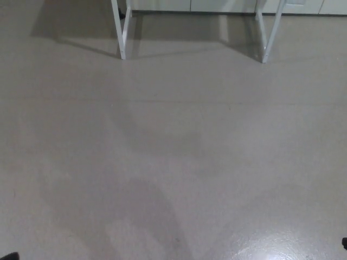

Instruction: The robot walk towards a table in front and click the button on the base of the boilling pot using its left middle finger

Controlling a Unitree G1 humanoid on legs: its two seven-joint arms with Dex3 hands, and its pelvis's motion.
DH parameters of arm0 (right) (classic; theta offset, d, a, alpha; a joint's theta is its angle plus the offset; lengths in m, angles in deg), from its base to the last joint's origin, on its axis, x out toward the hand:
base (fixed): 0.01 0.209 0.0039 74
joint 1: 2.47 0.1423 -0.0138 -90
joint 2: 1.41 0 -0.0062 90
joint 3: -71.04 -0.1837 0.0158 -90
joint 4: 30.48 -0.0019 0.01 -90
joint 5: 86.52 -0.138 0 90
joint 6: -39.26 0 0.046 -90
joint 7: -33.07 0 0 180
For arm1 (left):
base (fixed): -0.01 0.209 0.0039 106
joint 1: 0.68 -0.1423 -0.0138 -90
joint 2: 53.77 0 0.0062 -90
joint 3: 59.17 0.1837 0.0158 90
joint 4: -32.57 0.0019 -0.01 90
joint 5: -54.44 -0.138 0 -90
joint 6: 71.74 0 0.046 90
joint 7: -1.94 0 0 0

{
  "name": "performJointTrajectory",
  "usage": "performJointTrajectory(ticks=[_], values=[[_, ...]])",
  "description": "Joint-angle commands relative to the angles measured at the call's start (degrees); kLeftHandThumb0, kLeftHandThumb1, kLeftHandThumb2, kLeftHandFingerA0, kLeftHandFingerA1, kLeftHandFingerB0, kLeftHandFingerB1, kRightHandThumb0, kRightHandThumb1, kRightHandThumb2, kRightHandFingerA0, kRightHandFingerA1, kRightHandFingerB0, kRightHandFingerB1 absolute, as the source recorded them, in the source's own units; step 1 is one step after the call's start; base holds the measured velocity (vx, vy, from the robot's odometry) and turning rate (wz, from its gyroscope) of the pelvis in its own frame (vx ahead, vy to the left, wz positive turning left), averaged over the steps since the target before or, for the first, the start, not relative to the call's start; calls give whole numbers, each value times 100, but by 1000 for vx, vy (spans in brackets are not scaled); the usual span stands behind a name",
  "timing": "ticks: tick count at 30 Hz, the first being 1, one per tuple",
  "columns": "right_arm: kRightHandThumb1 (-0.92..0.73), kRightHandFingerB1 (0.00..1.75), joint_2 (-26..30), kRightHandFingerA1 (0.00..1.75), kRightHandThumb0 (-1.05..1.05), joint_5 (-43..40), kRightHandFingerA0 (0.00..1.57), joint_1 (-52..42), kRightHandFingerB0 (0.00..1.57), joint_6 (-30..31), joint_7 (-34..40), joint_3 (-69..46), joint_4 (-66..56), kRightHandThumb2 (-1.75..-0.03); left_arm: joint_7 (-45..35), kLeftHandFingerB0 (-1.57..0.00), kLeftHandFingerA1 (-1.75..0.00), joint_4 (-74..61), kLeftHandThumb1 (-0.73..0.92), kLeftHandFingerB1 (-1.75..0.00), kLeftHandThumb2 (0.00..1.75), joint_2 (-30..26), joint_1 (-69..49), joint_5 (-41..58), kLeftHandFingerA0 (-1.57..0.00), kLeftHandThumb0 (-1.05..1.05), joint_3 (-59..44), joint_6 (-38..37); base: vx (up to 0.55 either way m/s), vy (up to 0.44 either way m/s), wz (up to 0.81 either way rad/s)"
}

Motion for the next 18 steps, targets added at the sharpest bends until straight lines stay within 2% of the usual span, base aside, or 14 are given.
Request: performJointTrajectory(ticks=[1,2,9,10,12,13,14,17,18], values=[[-52,37,122,45,-14,57,60,-63,40,-233,-20,81,114,-55,-34,-13,-57,-10,42,-50,90,-65,-70,103,-27,6,43,-137,-45,-5,32],[-52,37,133,45,-16,85,61,-75,39,-235,-2,117,112,-55,52,-15,-58,4,40,-50,89,-66,-58,30,-31,5,95,-183,-56,6,31],[-52,37,198,46,-16,99,61,-93,37,-336,-15,214,251,-55,-39,-14,-58,42,42,-51,91,-78,-105,60,-28,6,179,-251,78,118,-5],[-52,37,203,46,-16,107,62,-110,38,-314,-7,230,237,-55,-68,-23,-46,55,60,-35,57,-102,-113,25,-36,6,223,-256,142,339,-28],[-52,36,208,46,-16,120,60,-125,37,-273,14,261,204,-55,-97,-22,-45,132,61,-34,57,-157,-101,-36,-36,5,309,-306,258,441,-8],[-51,36,206,46,-16,123,61,-129,37,-251,28,276,189,-55,-113,-22,-46,142,61,-34,57,-164,-103,4,-36,7,302,-283,278,338,-11],[-51,36,204,46,-16,133,63,-131,37,-226,57,288,179,-55,-130,-12,-58,115,43,-50,92,-165,-124,27,-30,7,308,-266,235,233,11],[-50,36,223,45,-18,145,61,-146,37,-229,89,306,193,-55,-160,-11,-59,41,43,-50,93,-148,-203,54,-30,8,345,-259,208,158,4],[-51,36,233,45,-18,158,59,-143,36,-245,83,316,217,-55,-172,-17,-49,60,62,-33,58,-155,-210,57,-40,9,353,-267,229,74,15]])
